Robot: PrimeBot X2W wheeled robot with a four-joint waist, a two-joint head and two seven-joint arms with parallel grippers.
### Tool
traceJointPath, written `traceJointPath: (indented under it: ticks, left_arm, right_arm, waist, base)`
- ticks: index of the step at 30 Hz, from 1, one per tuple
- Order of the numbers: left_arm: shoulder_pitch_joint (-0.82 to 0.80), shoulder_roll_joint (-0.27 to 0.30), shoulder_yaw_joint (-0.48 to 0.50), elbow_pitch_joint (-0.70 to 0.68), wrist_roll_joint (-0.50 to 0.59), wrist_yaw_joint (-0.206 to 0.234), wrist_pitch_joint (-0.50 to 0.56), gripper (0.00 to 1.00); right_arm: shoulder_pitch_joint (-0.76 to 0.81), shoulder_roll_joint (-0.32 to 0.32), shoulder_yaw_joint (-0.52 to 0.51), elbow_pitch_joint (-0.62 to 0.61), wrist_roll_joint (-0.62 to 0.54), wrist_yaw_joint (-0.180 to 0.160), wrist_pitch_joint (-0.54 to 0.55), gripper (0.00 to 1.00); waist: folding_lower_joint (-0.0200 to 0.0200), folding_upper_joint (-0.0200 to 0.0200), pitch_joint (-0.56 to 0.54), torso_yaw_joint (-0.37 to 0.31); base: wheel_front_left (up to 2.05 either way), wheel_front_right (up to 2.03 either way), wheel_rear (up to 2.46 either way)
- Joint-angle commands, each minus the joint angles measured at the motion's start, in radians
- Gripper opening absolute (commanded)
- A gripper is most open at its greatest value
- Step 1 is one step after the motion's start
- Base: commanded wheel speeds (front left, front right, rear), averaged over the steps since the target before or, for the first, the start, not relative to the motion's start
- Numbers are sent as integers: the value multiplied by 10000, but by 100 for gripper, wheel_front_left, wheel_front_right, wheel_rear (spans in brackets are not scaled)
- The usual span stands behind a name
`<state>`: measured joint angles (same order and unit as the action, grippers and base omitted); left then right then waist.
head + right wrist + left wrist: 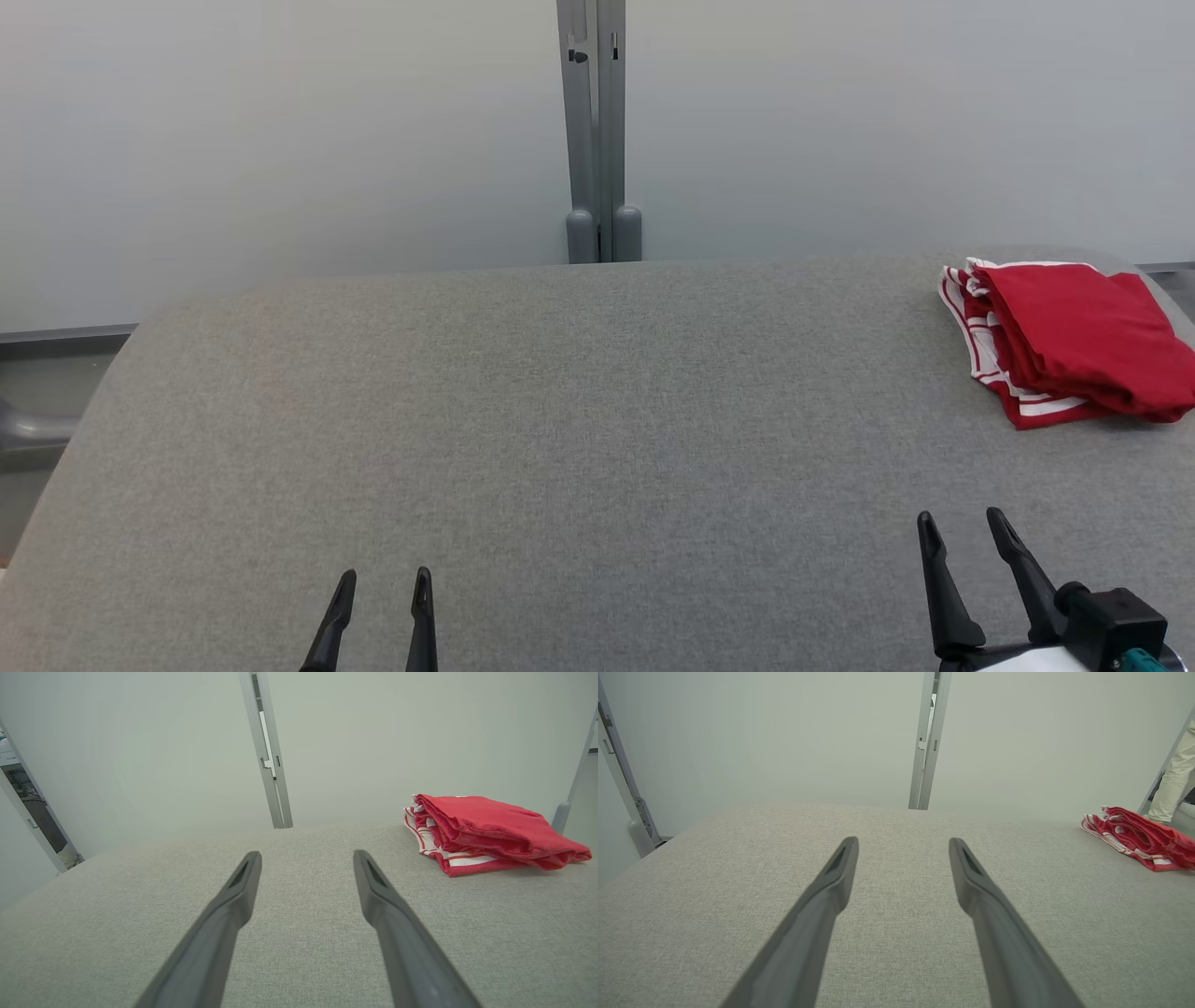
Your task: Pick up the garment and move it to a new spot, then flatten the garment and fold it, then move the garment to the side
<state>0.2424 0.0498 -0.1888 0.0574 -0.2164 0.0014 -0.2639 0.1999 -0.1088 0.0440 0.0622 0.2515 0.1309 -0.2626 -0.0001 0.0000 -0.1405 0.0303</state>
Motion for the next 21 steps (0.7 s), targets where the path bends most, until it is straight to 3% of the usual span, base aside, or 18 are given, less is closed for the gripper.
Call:
traceJointPath:
  ticks: [1, 16, 17, 21]
  left_arm:
    - [140, 19, 70, 29, 55, 5, 2, 100]
    - [-9, 19, 117, 114, 74, -46, 1, 100]
    - [-41, 19, 160, 67, 248, 11, 1, 0]
    - [26, 0, 94, 320, 14, -30, 12, 0]
  right_arm:
    - [93, 5, 23, 31, -47, -5, -24, 100]
    - [50, 145, 38, -12, -74, -5, -24, 100]
    - [57, 150, 49, -9, -81, -5, -24, 0]
    - [25, 187, 58, 239, 89, 0, 41, 0]
  waist:
    - [1, 0, -2, 11]
    - [1, 0, 123, 160]
    - [1, 0, 135, 168]
    - [1, 0, 139, 161]
  base:
    - [0, 0, 0]
    - [0, 0, 0]
    - [0, 0, 0]
    - [0, 0, 0]
